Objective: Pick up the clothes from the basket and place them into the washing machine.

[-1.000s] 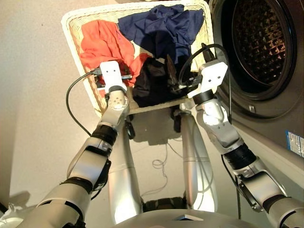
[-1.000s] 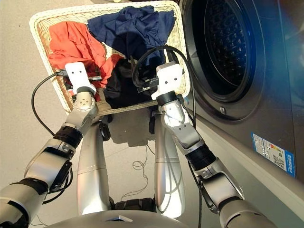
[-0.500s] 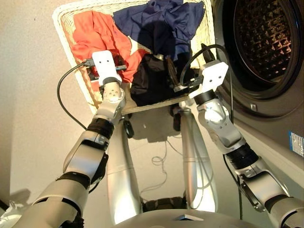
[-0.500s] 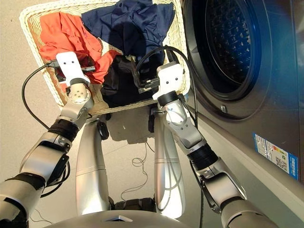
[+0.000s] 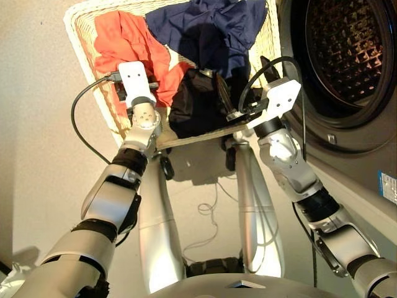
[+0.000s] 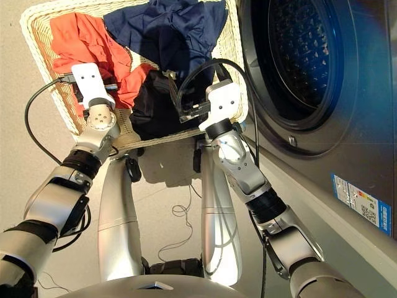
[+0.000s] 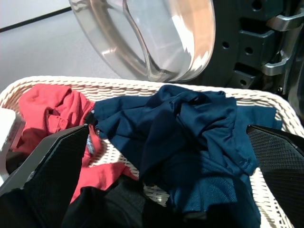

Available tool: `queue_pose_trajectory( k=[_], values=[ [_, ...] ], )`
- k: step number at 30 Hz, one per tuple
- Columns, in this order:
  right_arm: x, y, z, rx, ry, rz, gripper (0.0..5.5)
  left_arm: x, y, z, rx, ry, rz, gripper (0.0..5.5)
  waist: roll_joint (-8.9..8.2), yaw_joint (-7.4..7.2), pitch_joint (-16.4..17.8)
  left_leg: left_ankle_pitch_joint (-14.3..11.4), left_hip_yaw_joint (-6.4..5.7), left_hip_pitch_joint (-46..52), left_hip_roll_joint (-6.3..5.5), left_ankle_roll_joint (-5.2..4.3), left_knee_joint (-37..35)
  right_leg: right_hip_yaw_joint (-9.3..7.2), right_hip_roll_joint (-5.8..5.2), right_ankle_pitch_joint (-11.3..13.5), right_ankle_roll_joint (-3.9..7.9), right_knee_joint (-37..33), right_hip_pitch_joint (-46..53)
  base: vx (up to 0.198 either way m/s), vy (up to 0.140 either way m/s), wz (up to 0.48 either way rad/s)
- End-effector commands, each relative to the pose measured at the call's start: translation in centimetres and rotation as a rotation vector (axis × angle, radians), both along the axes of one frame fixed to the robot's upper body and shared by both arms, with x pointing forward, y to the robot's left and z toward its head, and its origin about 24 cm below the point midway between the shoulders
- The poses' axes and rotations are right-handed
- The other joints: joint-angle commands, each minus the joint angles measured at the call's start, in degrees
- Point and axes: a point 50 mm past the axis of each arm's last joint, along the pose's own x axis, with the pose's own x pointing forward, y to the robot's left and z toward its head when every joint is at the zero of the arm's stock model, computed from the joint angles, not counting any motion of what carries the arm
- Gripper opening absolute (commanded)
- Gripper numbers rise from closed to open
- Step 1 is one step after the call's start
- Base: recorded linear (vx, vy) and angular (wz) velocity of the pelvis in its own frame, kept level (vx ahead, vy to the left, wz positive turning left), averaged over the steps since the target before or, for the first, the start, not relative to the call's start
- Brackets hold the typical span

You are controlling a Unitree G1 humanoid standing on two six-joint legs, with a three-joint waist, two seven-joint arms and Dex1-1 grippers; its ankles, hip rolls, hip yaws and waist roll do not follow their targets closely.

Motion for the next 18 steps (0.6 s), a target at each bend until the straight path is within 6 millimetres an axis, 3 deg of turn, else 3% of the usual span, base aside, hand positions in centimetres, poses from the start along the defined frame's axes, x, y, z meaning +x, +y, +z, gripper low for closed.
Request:
queue_pose_trajectory(
  k=[1,5,10,13,14,18],
  values=[
    [-2.8,0.5,2.3,0.088,-0.159,0.11,5.5,0.3,0.2,1.8,0.005,-0.067,-0.006,0.0,-0.38,-0.77,-0.67,-7.37,-1.88,-0.64,-0.89,0.17,6.66,1.42,-0.87,2.95,4.13,-4.33,-0.19,0.0,0.0,0.0],
    [-2.1,-0.4,1.8,0.097,-0.129,0.042,5.5,-1.0,-1.0,1.9,-0.036,-0.158,-0.061,0.0,-0.02,-0.16,-0.67,-7.14,-1.84,-0.42,-1.06,0.14,6.08,1.36,-0.77,3.15,4.05,-4.72,-0.09,0.0,0.0,0.0],
    [0.2,-3.8,0.6,-0.001,-0.085,-0.254,5.5,-4.2,-1.8,2.1,0.028,-0.307,-0.151,0.0,0.35,0.73,-0.69,-6.84,-1.36,1.93,-0.84,-0.39,3.86,0.88,-1.1,3.53,4.18,-6.58,1.95,0.0,0.0,0.0],
    [0.8,-5.5,1.0,0.034,-0.078,-0.341,5.5,-6.0,-2.2,2.3,0.037,-0.376,-0.202,0.0,0.57,1.54,-0.84,-6.38,-0.93,4.27,-0.67,-0.72,1.56,0.44,-1.23,3.93,4.41,-8.42,3.9,-0.025,-0.005,0.0],
    [1.0,-5.8,1.3,0.035,-0.081,-0.357,5.5,-6.4,-2.3,2.3,0.027,-0.39,-0.218,0.0,0.5,1.7,-0.66,-4.08,-0.76,4.51,-0.87,-0.54,0.07,0.5,-1.29,6.12,4.25,-10.06,4.23,-0.083,-0.011,-0.006],
    [1.7,-6.4,2.2,-0.134,-0.125,-0.404,5.5,-8.4,-2.9,3.1,0.055,-0.46,-0.36,0.0,0.89,2.51,-0.69,-2.73,-0.21,9.22,-1.12,-0.81,-4.77,0.46,-1.53,7.01,4.44,-13.95,8.58,-0.021,-0.003,-0.007]
  ],
)
